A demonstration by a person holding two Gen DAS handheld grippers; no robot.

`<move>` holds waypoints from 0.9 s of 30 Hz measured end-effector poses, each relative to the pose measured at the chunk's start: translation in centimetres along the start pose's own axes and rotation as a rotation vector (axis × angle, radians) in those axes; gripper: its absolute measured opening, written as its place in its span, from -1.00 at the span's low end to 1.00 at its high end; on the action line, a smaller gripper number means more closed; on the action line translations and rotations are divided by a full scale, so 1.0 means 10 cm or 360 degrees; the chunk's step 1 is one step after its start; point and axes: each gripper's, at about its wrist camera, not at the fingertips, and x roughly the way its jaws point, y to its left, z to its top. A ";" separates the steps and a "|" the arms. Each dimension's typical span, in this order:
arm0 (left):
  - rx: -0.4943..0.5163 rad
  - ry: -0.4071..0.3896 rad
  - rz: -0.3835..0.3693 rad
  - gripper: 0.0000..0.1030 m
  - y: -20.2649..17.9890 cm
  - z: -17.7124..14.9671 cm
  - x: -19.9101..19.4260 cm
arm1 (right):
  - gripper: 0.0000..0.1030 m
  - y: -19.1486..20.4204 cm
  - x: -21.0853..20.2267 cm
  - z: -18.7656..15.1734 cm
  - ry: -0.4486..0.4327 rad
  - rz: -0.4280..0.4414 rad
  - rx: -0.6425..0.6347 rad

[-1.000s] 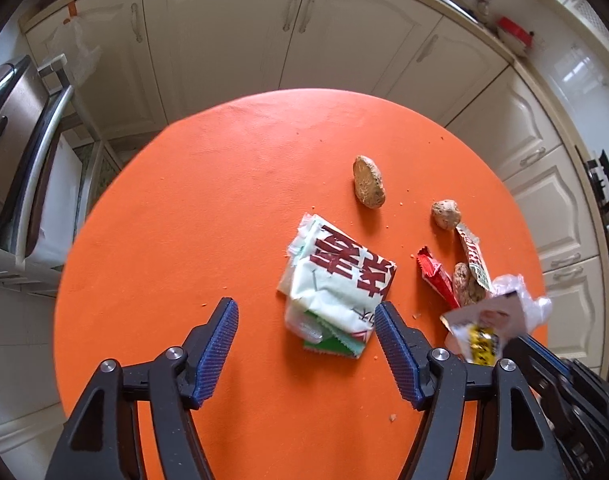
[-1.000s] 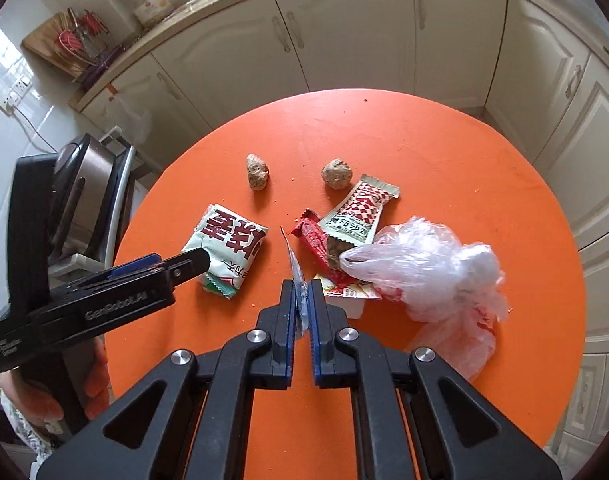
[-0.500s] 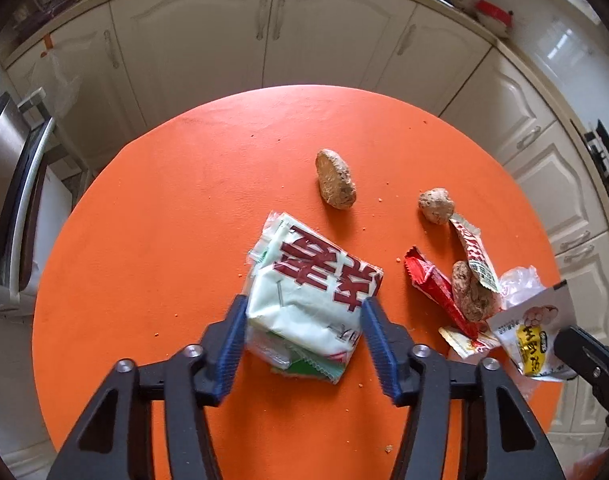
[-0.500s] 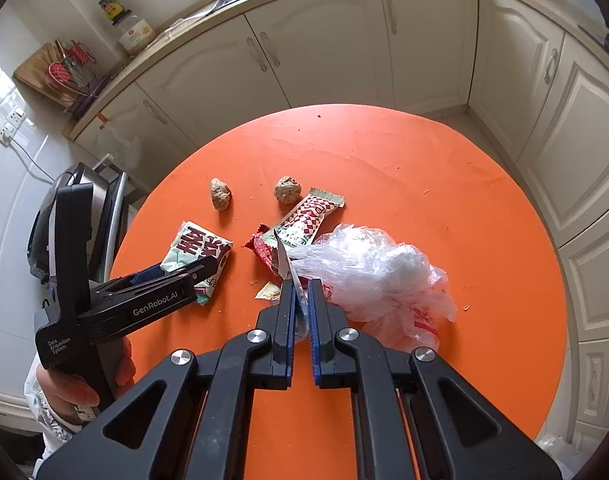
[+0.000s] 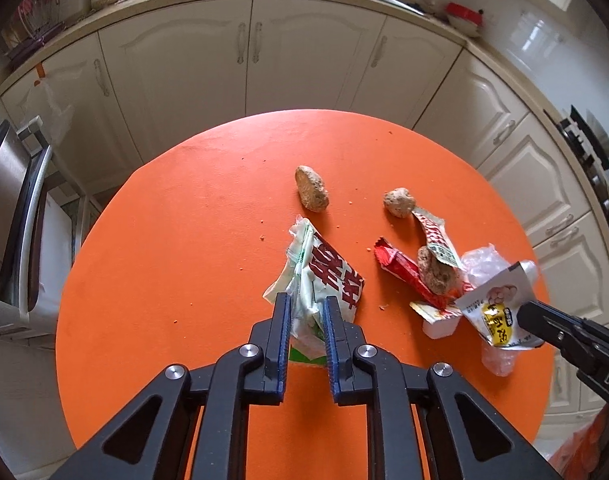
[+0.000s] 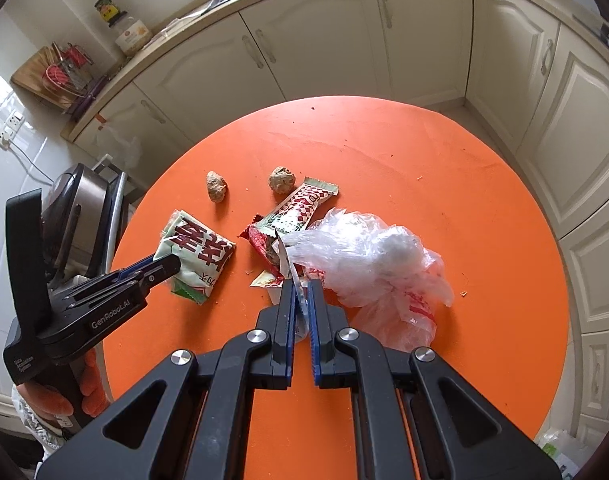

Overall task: Collect trash
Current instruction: 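Lift both packets and carry them toward the blue bucket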

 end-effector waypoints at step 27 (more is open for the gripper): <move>0.0472 0.0156 -0.0224 -0.63 -1.29 -0.84 0.04 | -0.89 -0.45 -0.54 -0.71 -0.0072 -0.0033 0.0196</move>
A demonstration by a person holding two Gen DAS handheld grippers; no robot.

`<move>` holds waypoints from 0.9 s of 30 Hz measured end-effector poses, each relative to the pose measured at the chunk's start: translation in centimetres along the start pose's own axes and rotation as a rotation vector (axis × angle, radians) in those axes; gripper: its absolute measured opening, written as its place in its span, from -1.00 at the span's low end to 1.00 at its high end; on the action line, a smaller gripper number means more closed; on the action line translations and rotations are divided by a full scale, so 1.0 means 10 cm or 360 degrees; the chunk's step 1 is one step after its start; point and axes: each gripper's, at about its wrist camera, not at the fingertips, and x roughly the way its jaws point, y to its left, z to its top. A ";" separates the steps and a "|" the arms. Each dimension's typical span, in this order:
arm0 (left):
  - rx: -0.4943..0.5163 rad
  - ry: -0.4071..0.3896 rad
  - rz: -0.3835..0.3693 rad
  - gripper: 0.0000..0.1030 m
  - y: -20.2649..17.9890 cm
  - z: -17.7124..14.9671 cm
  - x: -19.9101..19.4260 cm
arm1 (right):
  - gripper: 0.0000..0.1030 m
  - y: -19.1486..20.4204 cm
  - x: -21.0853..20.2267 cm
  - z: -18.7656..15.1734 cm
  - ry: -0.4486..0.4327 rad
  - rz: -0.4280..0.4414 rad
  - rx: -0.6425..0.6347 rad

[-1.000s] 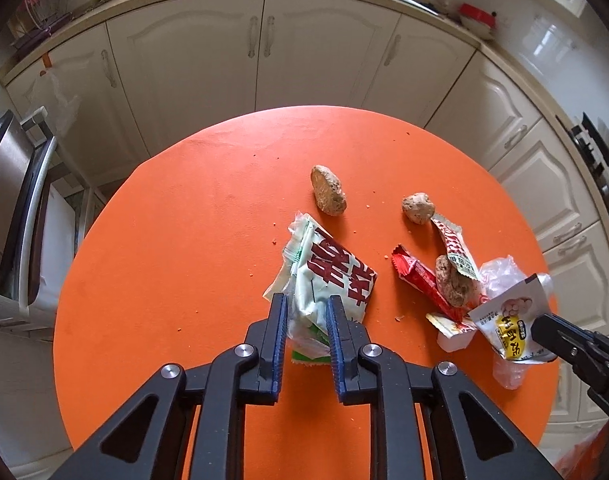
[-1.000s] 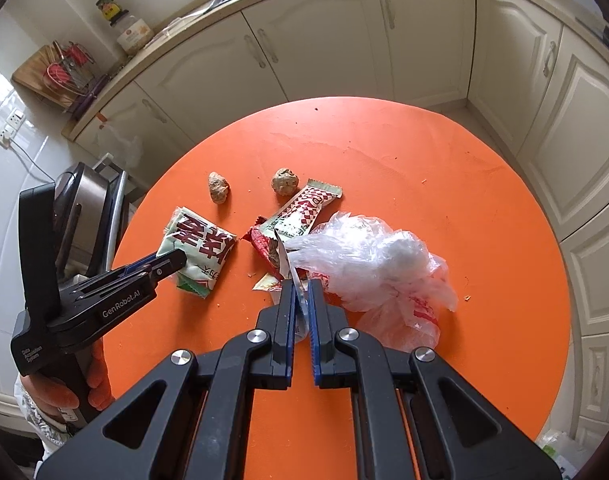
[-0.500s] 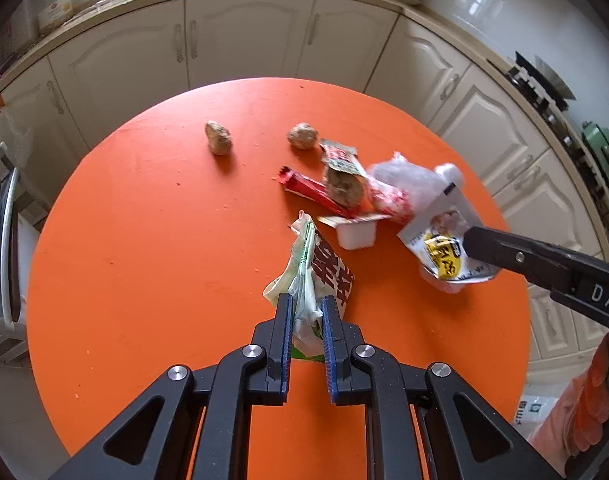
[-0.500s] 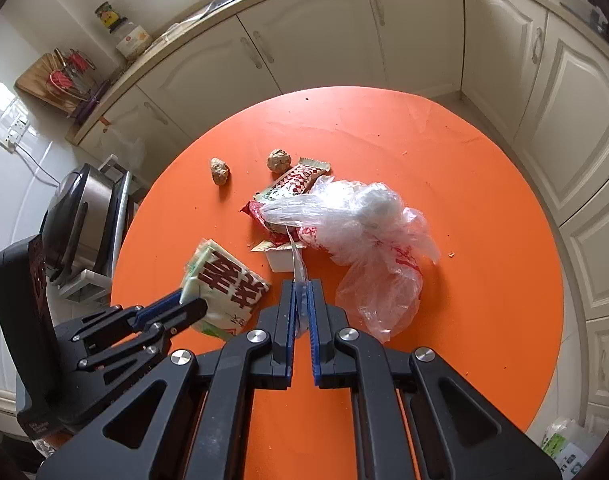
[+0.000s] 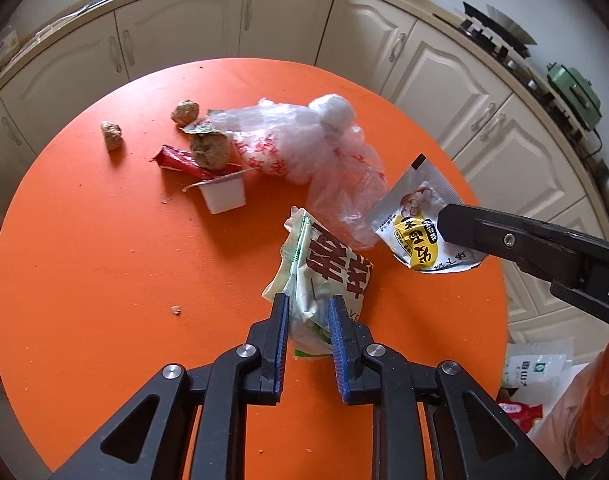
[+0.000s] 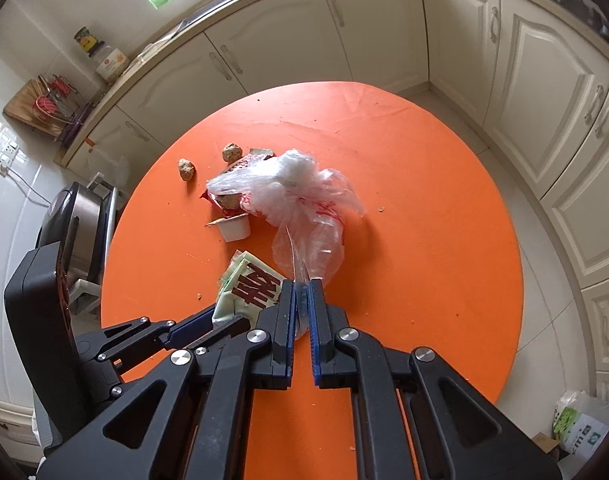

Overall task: Collect trash
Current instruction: 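Lift both packets and carry them toward the blue bucket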

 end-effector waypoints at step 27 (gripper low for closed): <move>0.0134 0.0027 0.0212 0.09 -0.64 0.07 0.61 | -0.89 -0.74 -0.25 -0.30 -0.0038 -0.0021 0.0214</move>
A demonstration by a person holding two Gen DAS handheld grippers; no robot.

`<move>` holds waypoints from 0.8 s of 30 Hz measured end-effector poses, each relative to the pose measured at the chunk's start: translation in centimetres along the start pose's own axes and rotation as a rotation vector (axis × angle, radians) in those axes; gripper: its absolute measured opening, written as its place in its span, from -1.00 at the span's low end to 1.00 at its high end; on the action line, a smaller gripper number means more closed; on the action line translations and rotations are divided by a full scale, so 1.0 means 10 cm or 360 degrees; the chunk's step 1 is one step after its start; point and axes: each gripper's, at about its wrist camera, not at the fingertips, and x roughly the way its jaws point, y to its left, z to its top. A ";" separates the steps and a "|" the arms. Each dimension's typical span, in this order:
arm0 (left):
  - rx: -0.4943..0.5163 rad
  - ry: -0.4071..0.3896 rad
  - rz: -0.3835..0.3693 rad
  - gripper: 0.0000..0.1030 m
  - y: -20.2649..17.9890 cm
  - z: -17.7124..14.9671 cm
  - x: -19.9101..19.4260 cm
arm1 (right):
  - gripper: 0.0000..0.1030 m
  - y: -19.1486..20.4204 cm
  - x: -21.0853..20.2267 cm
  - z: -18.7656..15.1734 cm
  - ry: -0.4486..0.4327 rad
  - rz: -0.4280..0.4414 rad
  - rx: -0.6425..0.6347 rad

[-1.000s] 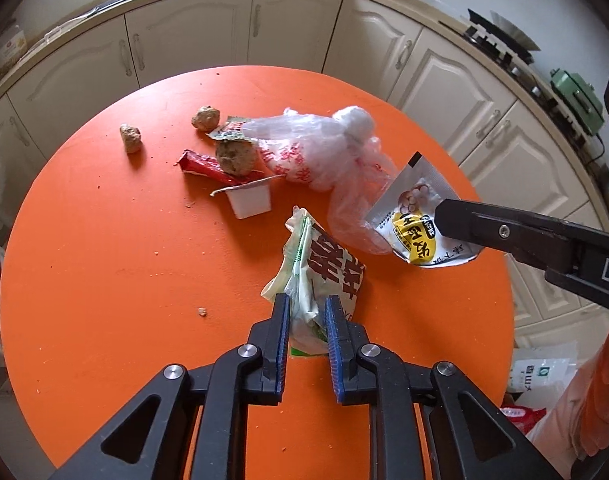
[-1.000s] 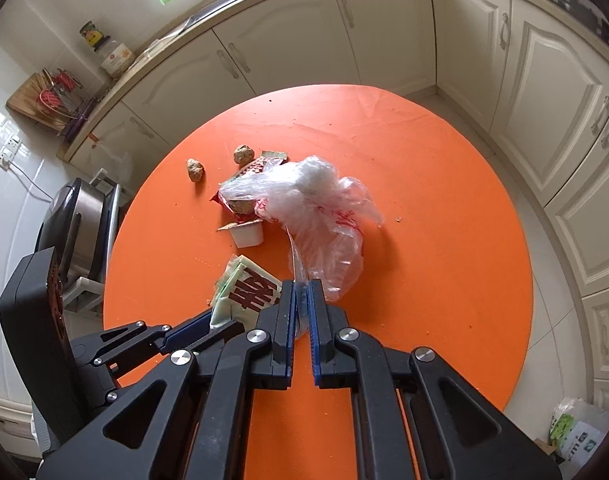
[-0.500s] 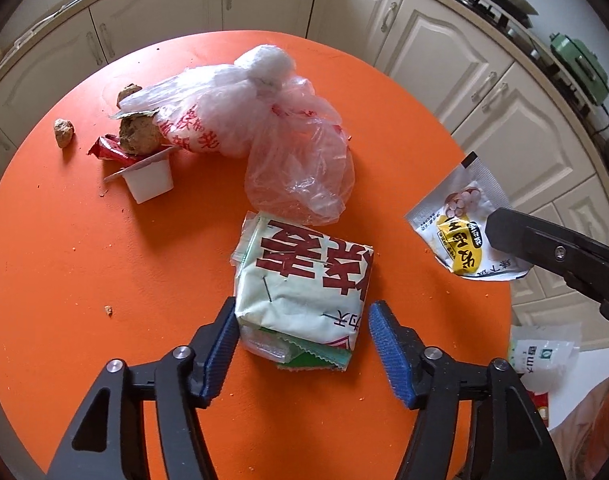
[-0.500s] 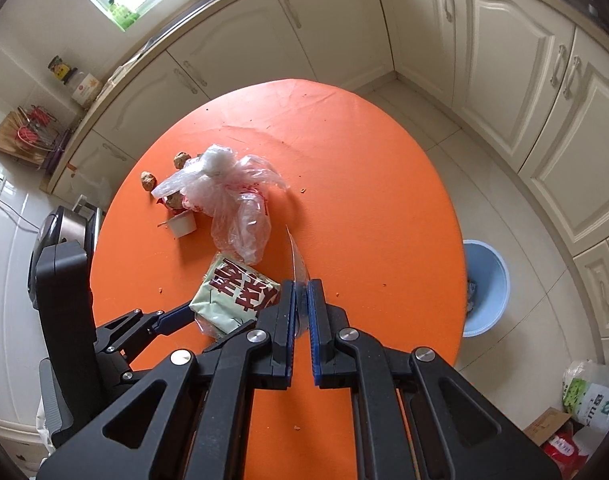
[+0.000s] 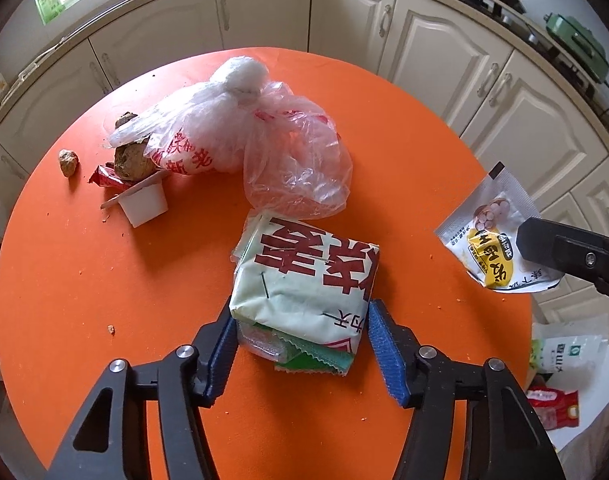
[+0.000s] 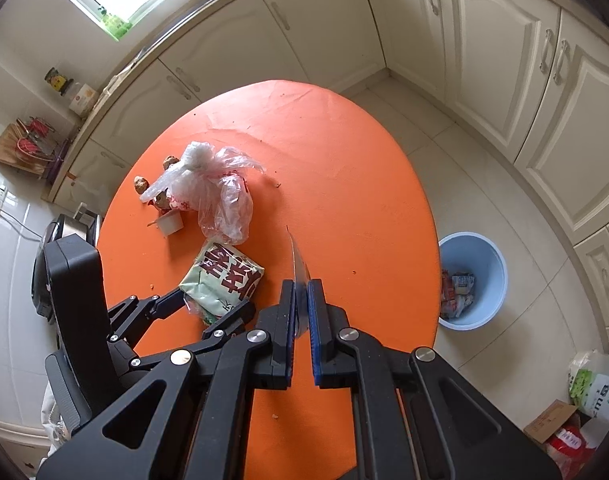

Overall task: Collect trash
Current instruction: 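Lift both packets and carry them toward the blue bucket, then open the left gripper over the bucket to drop the white-green bag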

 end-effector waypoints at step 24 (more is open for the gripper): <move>0.0386 -0.0139 -0.0032 0.03 -1.31 0.00 -0.44 | -0.89 -1.07 -0.69 -0.25 -0.0173 -0.0051 0.0259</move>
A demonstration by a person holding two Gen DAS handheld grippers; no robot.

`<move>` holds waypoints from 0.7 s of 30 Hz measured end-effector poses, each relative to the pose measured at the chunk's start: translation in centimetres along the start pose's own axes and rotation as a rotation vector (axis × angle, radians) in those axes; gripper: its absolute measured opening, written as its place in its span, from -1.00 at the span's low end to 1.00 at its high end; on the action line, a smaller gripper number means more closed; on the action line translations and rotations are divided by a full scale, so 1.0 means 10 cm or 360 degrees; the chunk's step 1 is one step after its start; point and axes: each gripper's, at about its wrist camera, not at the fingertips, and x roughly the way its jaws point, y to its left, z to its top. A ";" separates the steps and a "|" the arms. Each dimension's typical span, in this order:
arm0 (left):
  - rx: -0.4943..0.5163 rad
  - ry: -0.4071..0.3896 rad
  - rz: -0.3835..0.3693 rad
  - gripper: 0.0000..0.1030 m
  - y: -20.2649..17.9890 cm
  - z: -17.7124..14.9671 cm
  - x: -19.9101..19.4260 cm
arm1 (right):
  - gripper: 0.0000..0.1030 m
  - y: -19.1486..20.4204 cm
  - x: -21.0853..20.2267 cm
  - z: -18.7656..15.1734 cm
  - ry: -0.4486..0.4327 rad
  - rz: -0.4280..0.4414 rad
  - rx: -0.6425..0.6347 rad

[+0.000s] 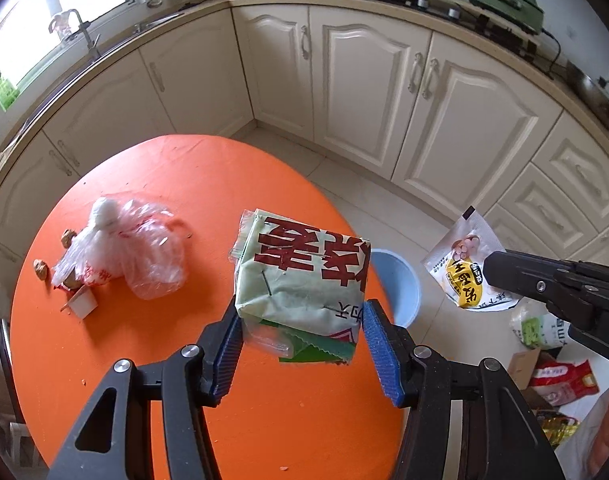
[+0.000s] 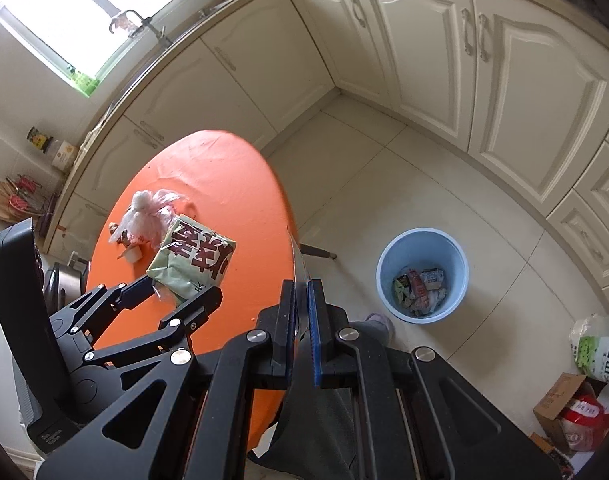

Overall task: Collect trash
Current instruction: 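Open the left gripper over the bucket to drop the white-green bag, then open the right gripper over the bucket to drop the white packet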

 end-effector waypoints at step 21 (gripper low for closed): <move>0.0199 0.0181 -0.0021 -0.60 -0.83 0.85 0.98 | -0.89 -1.37 0.09 0.02 0.0042 -0.0093 0.0336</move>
